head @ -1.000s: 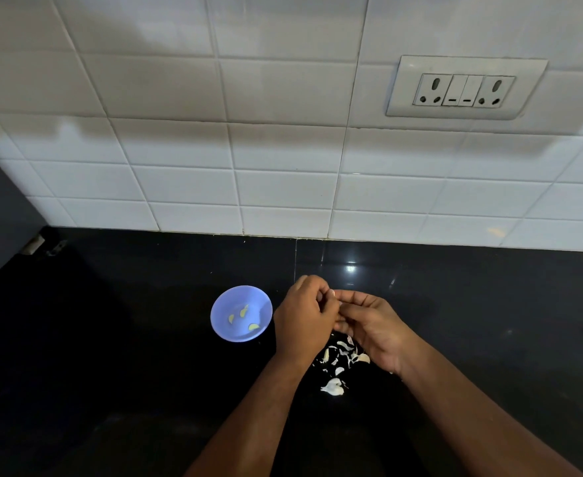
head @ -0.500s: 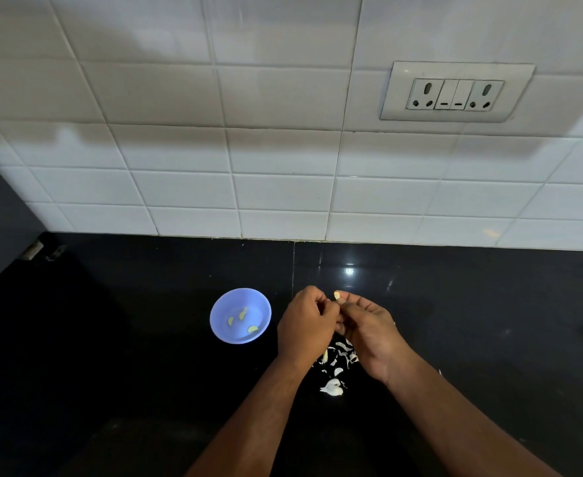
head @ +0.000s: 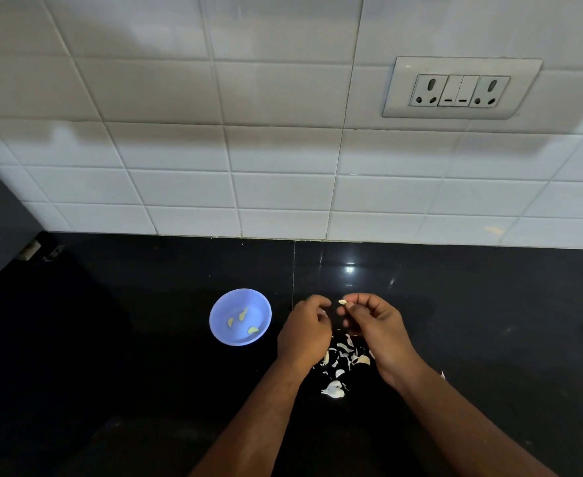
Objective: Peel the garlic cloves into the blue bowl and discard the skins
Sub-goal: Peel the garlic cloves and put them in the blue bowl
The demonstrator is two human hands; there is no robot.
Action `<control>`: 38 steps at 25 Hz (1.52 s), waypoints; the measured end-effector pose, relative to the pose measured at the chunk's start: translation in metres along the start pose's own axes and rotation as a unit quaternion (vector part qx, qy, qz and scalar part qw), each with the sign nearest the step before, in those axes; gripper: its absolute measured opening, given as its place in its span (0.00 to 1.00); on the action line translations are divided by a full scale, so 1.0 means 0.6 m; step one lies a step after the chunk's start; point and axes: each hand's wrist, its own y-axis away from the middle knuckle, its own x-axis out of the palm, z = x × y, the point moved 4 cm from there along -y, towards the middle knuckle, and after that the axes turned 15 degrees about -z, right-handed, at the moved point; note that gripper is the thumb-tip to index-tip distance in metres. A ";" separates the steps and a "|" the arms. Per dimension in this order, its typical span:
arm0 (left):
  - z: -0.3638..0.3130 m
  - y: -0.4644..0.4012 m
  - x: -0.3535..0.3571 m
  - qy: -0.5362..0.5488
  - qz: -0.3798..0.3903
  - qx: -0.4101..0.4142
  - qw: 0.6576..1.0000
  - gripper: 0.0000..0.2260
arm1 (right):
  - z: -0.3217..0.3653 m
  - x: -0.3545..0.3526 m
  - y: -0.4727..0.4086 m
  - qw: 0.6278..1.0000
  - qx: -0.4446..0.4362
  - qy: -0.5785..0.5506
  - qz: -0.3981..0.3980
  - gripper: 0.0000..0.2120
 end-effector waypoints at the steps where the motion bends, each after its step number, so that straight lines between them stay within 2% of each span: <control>1: -0.003 0.001 0.000 0.021 -0.002 -0.003 1.000 0.14 | 0.001 -0.001 -0.001 1.000 -0.006 0.004 -0.005 0.05; 3: -0.008 0.002 -0.002 0.104 -0.036 -0.023 0.994 0.11 | 0.002 -0.001 -0.002 1.000 -0.026 0.008 -0.011 0.04; 5: -0.014 0.004 -0.001 0.187 -0.050 -0.046 0.980 0.05 | 0.003 0.000 -0.004 0.999 -0.036 0.002 -0.016 0.08; 6: -0.018 0.006 -0.002 0.212 -0.045 -0.052 0.975 0.05 | 0.003 0.002 -0.005 0.999 -0.034 -0.005 -0.017 0.10; 10: -0.015 0.009 -0.004 0.269 -0.051 -0.055 0.960 0.04 | 0.004 0.001 -0.005 0.999 -0.021 -0.020 -0.026 0.04; 13: -0.011 0.008 -0.001 0.304 -0.031 -0.102 0.947 0.02 | 0.002 -0.001 -0.004 1.000 -0.005 -0.021 -0.018 0.04; 16: -0.010 0.010 0.000 0.341 -0.007 -0.147 0.928 0.02 | 0.000 0.004 -0.003 0.999 0.020 -0.035 0.000 0.05; 21: -0.024 0.017 -0.001 0.372 -0.036 -0.155 0.915 0.04 | -0.009 0.019 -0.009 0.988 0.104 -0.116 0.024 0.07; 27: -0.023 0.027 0.012 0.445 0.009 -0.269 0.854 0.04 | -0.027 0.022 -0.016 0.961 0.204 -0.176 0.060 0.06; 29: -0.015 0.027 0.015 0.437 0.022 -0.273 0.857 0.04 | -0.033 0.018 -0.017 0.963 0.203 -0.166 0.064 0.06; 34: 0.001 0.024 0.016 0.397 0.011 -0.224 0.890 0.03 | -0.025 0.010 -0.017 0.987 0.115 -0.103 0.046 0.07; 38: -0.006 0.020 0.016 0.413 -0.026 -0.199 0.888 0.02 | -0.012 0.018 -0.011 0.986 0.114 -0.113 0.037 0.06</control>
